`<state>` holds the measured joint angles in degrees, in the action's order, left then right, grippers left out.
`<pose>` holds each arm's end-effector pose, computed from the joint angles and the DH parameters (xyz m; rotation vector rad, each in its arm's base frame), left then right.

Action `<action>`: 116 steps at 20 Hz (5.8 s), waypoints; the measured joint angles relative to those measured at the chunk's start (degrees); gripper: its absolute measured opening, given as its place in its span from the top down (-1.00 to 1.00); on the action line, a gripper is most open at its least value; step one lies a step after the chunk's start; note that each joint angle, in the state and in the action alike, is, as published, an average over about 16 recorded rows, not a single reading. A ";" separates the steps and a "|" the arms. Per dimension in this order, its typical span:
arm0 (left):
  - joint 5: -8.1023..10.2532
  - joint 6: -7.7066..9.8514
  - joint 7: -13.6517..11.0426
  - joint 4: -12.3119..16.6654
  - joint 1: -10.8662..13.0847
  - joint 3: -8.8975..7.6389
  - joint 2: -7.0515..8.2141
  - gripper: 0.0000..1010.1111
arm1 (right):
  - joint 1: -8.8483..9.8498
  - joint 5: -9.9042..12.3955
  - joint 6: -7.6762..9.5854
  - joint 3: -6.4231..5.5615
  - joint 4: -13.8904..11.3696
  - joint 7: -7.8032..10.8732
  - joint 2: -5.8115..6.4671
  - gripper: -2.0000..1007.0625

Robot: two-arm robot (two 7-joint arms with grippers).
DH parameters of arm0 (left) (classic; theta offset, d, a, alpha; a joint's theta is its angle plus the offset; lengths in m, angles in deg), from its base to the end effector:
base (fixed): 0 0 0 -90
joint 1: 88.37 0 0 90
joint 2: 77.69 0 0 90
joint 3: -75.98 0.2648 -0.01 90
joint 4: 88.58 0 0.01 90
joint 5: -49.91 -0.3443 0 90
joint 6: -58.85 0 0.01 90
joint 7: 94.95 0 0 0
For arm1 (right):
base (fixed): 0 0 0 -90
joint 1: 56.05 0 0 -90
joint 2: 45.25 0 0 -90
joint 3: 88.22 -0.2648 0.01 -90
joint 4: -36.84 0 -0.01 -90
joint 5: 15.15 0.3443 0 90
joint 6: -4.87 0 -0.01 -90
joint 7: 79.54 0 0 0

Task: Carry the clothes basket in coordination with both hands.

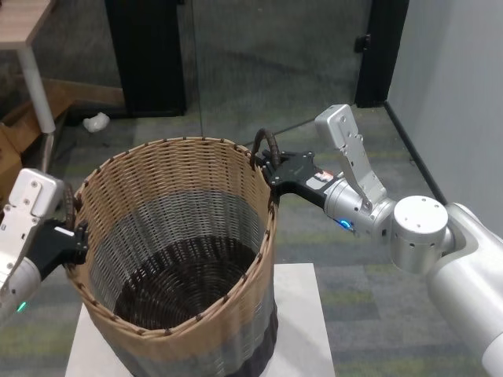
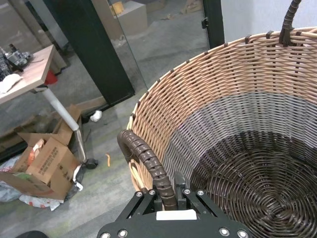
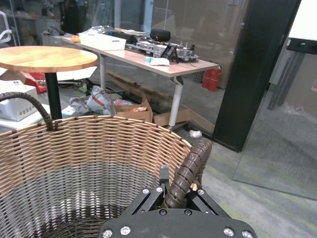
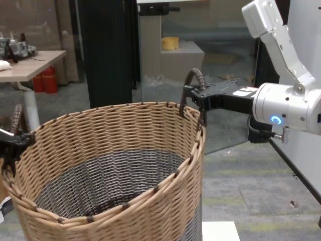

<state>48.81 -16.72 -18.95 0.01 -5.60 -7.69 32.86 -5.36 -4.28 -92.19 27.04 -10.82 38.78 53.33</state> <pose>0.3940 0.0629 -0.2341 0.4418 -0.1177 1.2728 0.5162 0.0359 -0.2508 -0.1647 -0.1172 -0.8340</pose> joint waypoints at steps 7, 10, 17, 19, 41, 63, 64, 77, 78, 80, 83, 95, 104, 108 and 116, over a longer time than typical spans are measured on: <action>-0.23 -0.34 0.20 0.17 0.03 0.19 0.24 0.68 | 0.06 0.00 0.05 -0.03 -0.24 -0.05 0.07 0.85; -0.38 -0.55 0.27 0.26 0.04 0.29 0.36 0.68 | 0.09 0.00 0.05 -0.04 -0.33 -0.06 0.10 0.85; -0.58 -0.82 0.37 0.37 0.07 0.42 0.50 0.67 | 0.13 0.03 0.04 -0.04 -0.45 -0.09 0.15 0.85; -0.61 -0.87 0.39 0.39 0.08 0.44 0.52 0.65 | 0.13 0.04 0.03 -0.04 -0.47 -0.09 0.16 0.85; -0.76 -1.07 0.44 0.49 0.11 0.54 0.62 -0.68 | 0.18 0.10 -0.01 -0.04 -0.57 -0.08 0.20 -0.26; -1.48 1.20 1.56 3.91 0.77 -1.52 -1.20 -0.98 | 0.20 -0.59 1.50 -0.19 -3.37 0.15 1.70 -0.99; -1.66 1.40 1.62 4.42 0.79 -1.69 -1.32 -0.98 | 0.21 -0.58 1.68 -0.27 -3.81 0.14 1.88 -0.99; -5.13 -0.68 1.33 11.82 -0.73 -3.03 -1.36 -0.98 | 1.61 2.05 -0.51 -3.70 -12.19 -2.05 2.91 -0.99; -5.30 -1.10 1.28 12.25 -0.93 -3.11 -1.34 -0.98 | 1.79 2.32 -1.02 -4.07 -12.87 -2.35 2.88 -0.99; -5.58 -1.90 1.16 13.01 -1.29 -3.26 -1.31 -0.98 | 2.15 2.84 -2.05 -4.78 -14.15 -2.91 2.78 -0.99; -5.87 -2.83 1.05 13.80 -1.67 -3.39 -1.28 -0.98 | 2.59 3.43 -3.50 -5.63 -15.65 -3.57 2.62 -0.99; -5.94 -3.47 0.94 14.21 -1.95 -3.44 -1.28 -0.98 | 3.07 3.92 -4.93 -6.42 -17.09 -4.20 2.37 -0.99; -6.11 -3.18 1.05 14.05 -1.85 -3.33 -1.20 -0.98 | 2.96 3.80 -4.67 -6.20 -16.82 -4.00 2.42 -0.99; -6.15 -3.13 1.08 14.01 -1.83 -3.31 -1.19 -0.98 | 2.93 3.78 -4.61 -6.15 -16.77 -3.95 2.44 -0.99; -6.19 -3.07 1.10 13.98 -1.80 -3.28 -1.16 -0.98 | 2.90 3.74 -4.55 -6.11 -16.72 -3.91 2.47 -0.99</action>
<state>42.62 -19.79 -17.85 13.99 -7.39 -10.96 31.70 -2.46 -0.54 -96.75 20.93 -27.54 34.87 55.80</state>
